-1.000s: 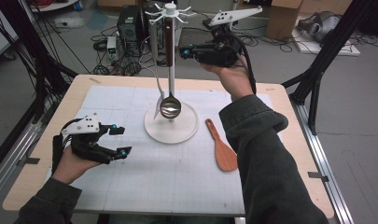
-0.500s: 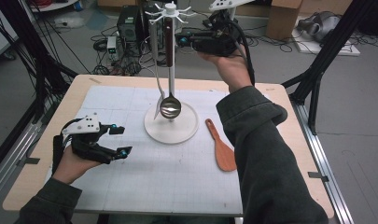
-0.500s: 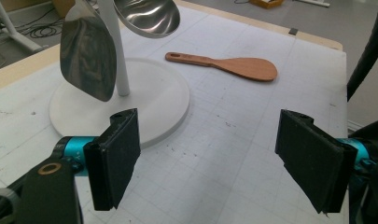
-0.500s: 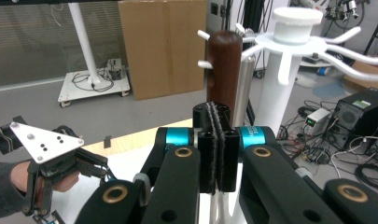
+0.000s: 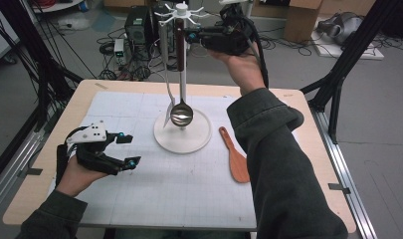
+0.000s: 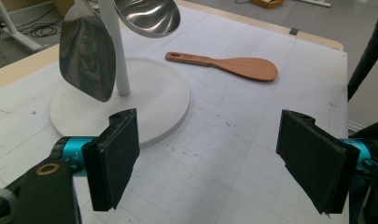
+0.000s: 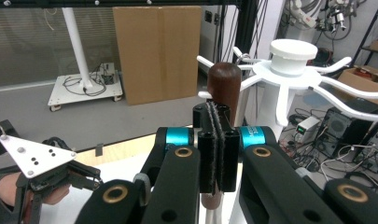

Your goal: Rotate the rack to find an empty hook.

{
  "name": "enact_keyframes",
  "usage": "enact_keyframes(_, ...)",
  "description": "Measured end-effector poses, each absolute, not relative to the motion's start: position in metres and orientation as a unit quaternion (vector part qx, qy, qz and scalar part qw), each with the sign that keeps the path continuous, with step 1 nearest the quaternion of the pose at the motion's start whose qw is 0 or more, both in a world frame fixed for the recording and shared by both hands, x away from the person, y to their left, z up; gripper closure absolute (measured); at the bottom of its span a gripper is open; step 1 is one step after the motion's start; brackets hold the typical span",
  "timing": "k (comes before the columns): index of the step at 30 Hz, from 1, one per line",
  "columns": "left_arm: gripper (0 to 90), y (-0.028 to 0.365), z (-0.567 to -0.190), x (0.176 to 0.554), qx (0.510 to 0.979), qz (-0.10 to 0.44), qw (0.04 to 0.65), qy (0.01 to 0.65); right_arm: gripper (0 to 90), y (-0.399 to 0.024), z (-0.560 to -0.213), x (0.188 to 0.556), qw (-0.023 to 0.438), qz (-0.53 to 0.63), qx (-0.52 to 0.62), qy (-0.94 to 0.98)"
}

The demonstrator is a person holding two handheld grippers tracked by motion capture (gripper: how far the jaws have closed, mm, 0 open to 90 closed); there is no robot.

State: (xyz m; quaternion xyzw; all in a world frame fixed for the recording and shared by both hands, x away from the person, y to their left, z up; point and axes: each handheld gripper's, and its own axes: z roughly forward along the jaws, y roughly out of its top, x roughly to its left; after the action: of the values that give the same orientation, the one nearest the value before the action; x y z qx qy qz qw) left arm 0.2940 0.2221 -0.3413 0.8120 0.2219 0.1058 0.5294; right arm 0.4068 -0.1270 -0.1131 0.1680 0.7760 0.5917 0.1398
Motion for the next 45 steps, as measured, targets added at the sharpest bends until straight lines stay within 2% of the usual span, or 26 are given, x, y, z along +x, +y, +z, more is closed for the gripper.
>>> enact_keyframes(11,20.9,0.224,-0.342,0.295,0.808,0.107,0.532,0.229,89.8,-0.119,-0.111,0.405,0.163,0.587,0.164,0.776)
enact_keyframes(26,19.3,0.224,-0.342,0.295,0.810,0.109,0.529,0.229,89.8,-0.109,-0.114,0.405,0.163,0.582,0.158,0.781)
enact_keyframes(45,17.7,0.220,-0.345,0.295,0.815,0.107,0.520,0.231,89.8,-0.144,-0.123,0.408,0.168,0.585,0.176,0.774)
